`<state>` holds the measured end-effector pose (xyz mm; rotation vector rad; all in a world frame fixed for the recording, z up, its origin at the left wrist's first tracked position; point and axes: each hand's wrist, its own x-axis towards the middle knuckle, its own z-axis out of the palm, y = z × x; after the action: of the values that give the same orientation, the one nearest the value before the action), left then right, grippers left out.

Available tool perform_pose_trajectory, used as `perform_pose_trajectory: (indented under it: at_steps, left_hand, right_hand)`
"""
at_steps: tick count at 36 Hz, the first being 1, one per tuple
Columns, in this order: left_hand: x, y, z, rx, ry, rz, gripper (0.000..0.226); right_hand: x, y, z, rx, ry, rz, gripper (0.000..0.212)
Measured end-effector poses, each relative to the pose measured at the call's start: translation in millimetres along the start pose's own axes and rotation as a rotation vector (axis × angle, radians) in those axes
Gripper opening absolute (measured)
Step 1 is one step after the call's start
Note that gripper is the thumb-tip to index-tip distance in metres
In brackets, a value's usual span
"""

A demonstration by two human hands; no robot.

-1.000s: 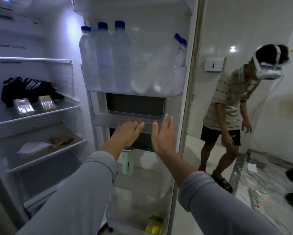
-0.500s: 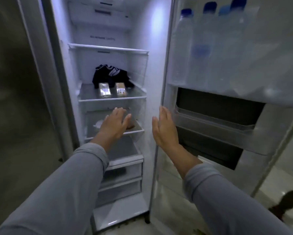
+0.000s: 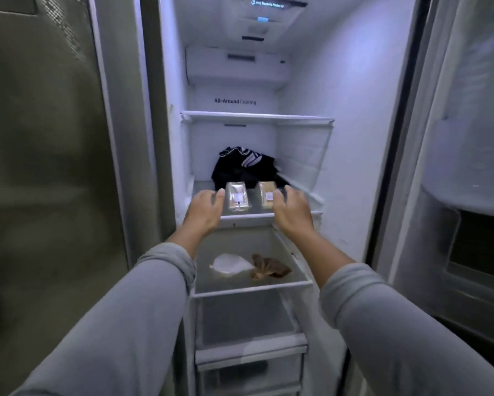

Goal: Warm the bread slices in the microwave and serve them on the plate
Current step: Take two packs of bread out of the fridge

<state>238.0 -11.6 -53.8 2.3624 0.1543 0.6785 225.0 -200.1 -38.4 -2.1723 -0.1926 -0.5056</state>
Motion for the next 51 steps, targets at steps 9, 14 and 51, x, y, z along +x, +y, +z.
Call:
perform_pose_trajectory:
  at_steps: [9, 14, 51]
  left_hand:
    - [94.4, -0.1, 56.2, -0.095, -0.105, -0.244, 0.059]
    - [142.5, -6.2, 76.1, -0.181, -0.146, -0.394, 0.070]
    - [256.6, -22.4, 150.2, -0.595, -0.549, -0.555, 0.038]
  right_hand:
    - [116.4, 39.9, 39.3, 0.032, 0.042, 0.186, 0.047]
    - [180.9, 62.2, 64.4, -0.002, -0.021, 0.262, 0.056]
    - [316.4, 101.8, 153.3, 0.384, -0.385, 0.693, 0.045]
